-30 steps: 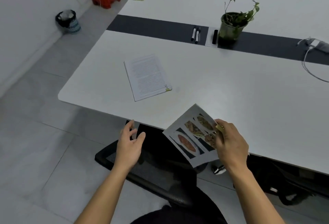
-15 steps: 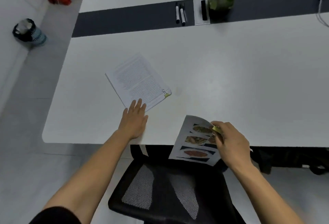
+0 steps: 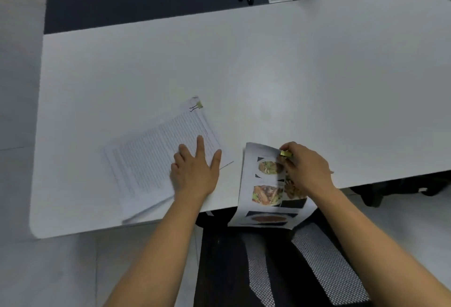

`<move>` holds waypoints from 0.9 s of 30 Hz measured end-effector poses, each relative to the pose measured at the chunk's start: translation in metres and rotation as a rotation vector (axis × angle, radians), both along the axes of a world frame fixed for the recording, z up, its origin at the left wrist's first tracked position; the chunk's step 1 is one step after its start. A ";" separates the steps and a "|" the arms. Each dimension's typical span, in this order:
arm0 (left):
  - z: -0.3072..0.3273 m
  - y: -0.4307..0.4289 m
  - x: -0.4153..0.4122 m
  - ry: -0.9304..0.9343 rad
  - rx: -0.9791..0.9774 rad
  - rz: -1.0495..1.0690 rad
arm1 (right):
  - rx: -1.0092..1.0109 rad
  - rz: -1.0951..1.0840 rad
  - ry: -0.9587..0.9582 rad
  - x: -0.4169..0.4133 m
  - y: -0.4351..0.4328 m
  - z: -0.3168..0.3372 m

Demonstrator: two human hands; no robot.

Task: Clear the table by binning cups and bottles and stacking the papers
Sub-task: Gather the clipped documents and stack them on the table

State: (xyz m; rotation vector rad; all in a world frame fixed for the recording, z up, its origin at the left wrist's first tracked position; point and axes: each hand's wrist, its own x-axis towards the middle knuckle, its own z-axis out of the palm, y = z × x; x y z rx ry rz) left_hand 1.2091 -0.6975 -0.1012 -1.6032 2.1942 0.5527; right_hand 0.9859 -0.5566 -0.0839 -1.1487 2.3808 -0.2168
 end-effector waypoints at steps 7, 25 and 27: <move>0.011 -0.054 0.034 0.127 -0.124 0.023 | 0.069 0.042 0.108 0.003 -0.013 -0.014; 0.007 -0.059 0.080 0.231 0.078 0.628 | -0.241 -0.634 0.032 0.026 0.016 -0.008; 0.012 -0.047 0.077 0.216 0.038 0.640 | -0.271 -0.852 -0.074 0.047 0.049 -0.007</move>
